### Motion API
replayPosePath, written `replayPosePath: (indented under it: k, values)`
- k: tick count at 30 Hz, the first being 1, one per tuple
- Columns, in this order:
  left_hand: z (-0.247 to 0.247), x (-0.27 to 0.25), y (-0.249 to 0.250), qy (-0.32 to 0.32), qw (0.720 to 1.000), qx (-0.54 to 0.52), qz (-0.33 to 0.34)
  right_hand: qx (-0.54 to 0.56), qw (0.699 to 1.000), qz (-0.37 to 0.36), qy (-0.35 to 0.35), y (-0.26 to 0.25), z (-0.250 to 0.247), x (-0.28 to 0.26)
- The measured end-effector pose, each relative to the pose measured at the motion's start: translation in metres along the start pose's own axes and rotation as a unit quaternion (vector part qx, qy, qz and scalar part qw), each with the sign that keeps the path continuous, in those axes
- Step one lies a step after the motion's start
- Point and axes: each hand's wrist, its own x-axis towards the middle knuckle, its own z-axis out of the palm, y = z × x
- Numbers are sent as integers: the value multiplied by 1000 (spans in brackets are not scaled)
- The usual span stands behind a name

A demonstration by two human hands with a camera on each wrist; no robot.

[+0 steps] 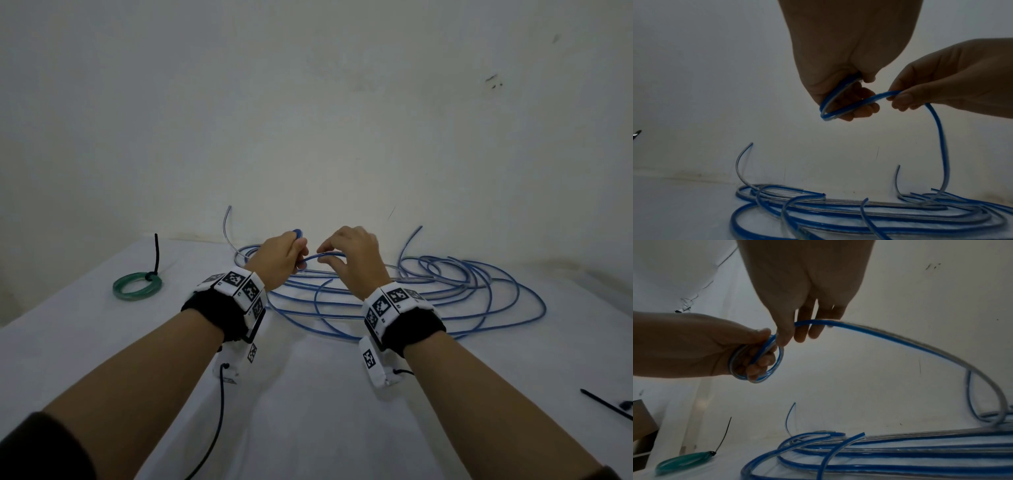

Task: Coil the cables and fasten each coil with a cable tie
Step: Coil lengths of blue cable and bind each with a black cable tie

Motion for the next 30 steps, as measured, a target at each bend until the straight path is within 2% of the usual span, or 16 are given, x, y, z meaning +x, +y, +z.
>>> replayPosePath:
  k: [3,7,12,16,18,22,24,27,30]
  values:
    - [-2,2,-4,-7,998,57,3,-99,993,-13,55,3,-2,-2]
    - [-4,1,-8,-26,998,56,-10,-68,996,40,47,4,-3,-5]
    - [-1,-3,-5,-64,997,-4,-38,-12,1000,18,-16,1,0,1]
    - [-1,-4,0,-34,993,-98,-64,13,992,8,-123,6,-3,6]
    - [-5,-5,0,-41,986,-138,-81,41,988,4,-147,9,-6,5]
    - [-10,-6,-4,-77,989,-96,-81,88,979,71,-170,14,-4,2]
    - [-10,-7,-4,-76,988,-109,-79,111,977,89,-157,15,-2,2]
    - [-12,-6,-4,-53,971,-206,-106,136,976,106,-134,15,-5,-1]
    - [-16,-3,-5,-58,951,-270,-137,140,982,102,-74,21,-6,-4]
